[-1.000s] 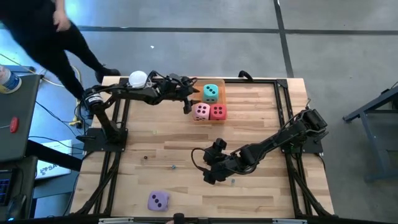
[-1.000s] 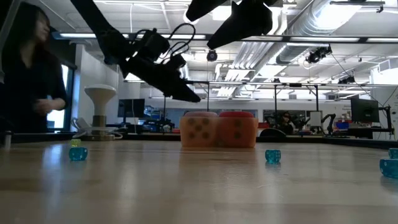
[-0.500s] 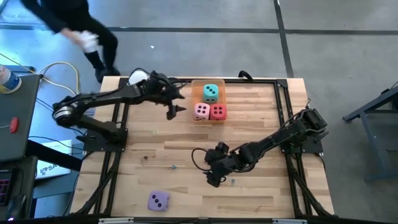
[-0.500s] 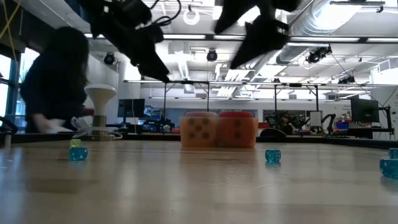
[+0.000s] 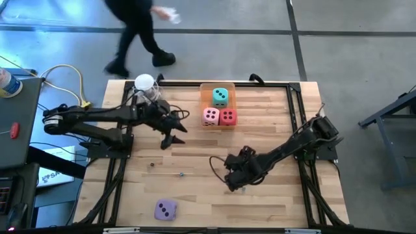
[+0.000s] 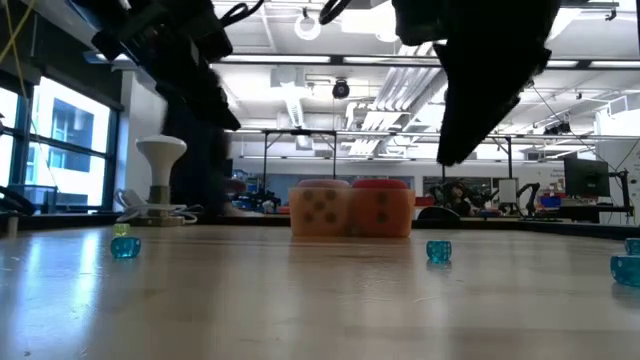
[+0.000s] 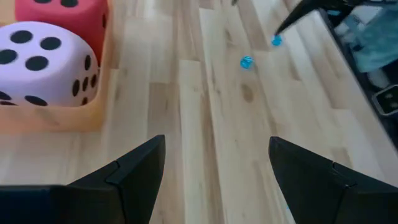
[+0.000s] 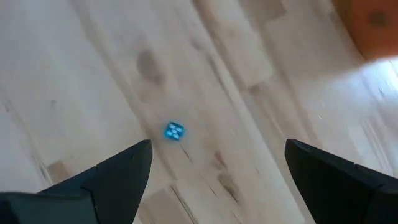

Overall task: Pick & Place Dice
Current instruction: Put the blue die into the orange bin

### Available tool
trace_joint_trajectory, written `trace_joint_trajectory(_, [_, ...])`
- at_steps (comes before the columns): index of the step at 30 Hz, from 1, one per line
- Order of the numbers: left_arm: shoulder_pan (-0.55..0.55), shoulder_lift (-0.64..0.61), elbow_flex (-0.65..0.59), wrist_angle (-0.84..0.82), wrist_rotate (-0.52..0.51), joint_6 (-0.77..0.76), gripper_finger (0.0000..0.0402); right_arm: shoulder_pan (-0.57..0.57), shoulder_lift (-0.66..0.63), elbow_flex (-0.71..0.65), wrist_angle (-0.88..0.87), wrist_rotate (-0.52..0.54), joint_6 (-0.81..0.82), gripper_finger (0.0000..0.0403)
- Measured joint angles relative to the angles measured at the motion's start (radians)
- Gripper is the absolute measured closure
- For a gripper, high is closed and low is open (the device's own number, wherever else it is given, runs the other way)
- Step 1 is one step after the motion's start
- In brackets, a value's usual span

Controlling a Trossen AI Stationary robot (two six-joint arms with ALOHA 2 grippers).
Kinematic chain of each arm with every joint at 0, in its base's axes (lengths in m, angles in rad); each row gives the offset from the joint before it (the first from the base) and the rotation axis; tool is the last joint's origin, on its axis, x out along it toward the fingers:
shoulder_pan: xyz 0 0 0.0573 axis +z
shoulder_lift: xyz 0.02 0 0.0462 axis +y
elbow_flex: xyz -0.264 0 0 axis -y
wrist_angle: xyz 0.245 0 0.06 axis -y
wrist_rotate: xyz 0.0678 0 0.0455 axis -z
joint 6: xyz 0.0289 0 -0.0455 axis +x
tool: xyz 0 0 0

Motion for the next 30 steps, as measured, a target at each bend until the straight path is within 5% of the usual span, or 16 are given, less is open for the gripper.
trace_joint_trajectory(6, [-0.041, 0.001, -0.001, 0.001, -0.054, 0.011, 0.0123, 0.017, 0.125, -0.002, 0.102, -0.005, -0.076, 0.0044])
trace_joint_trajectory(30, [-0.045, 0.001, -0.001, 0.007, -0.044, 0.008, 0.0123, -0.001, 0.135, -0.002, 0.137, -0.037, -0.069, 0.0101])
